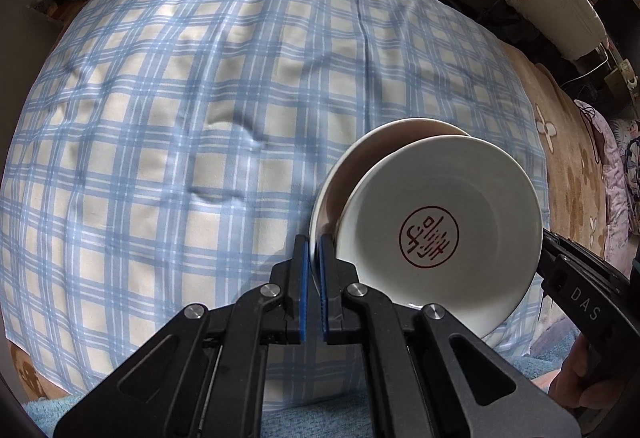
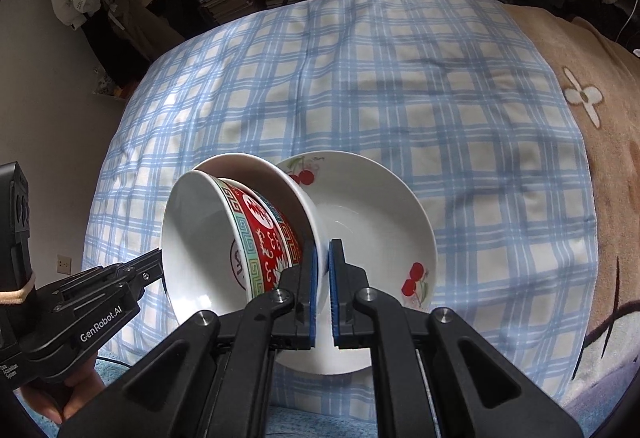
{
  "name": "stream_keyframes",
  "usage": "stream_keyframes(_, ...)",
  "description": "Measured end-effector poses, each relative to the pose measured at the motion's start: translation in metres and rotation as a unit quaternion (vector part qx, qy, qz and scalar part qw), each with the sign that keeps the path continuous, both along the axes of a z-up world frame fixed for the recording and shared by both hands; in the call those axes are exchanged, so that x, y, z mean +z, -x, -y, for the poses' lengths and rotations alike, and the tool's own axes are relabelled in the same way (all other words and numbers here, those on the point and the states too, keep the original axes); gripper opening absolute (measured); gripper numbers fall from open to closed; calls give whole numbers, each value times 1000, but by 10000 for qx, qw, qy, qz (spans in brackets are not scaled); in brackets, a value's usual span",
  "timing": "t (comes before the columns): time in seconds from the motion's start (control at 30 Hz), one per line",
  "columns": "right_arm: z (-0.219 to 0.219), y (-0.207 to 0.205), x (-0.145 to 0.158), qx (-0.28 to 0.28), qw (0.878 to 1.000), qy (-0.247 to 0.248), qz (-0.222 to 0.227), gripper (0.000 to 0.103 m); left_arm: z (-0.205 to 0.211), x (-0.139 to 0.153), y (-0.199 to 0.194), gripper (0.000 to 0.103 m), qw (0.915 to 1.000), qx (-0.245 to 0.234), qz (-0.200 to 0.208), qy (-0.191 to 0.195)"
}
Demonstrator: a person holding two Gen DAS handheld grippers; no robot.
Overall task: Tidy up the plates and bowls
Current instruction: 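Lower the bowl stack onto the cherry plates and open the left tool while the right tool opens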
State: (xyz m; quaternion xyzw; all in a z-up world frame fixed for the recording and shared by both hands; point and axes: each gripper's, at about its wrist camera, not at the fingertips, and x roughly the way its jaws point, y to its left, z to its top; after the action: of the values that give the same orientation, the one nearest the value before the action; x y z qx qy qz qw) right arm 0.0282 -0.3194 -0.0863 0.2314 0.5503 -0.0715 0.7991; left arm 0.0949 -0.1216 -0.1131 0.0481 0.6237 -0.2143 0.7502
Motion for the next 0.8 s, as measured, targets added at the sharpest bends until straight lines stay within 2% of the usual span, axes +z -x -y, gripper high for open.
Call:
stream_keyframes(0.17, 7, -1, -13, -108, 9998, -31, -186, 9, 4, -15, 2, 3, 9999, 61, -148, 33)
stream_keyframes(0.27, 11, -3, -16, -165, 9996, -111, -196, 8, 5, -13, 1, 3, 10000, 40, -72, 46)
stream_keyframes(0.5, 5, -4, -13, -33, 9997, 126, -220, 8, 6, -10, 7, 7, 9998, -77, 177, -28)
stream_keyframes(0.67, 7, -2, 9, 4, 9997, 130, 182, 8, 6, 13, 12, 11, 9970, -213, 742, -70)
stream_keyframes(0.8, 2, 5, 20, 9, 9992, 257, 296, 8, 0, 21, 15, 13, 9968, -165, 774, -68)
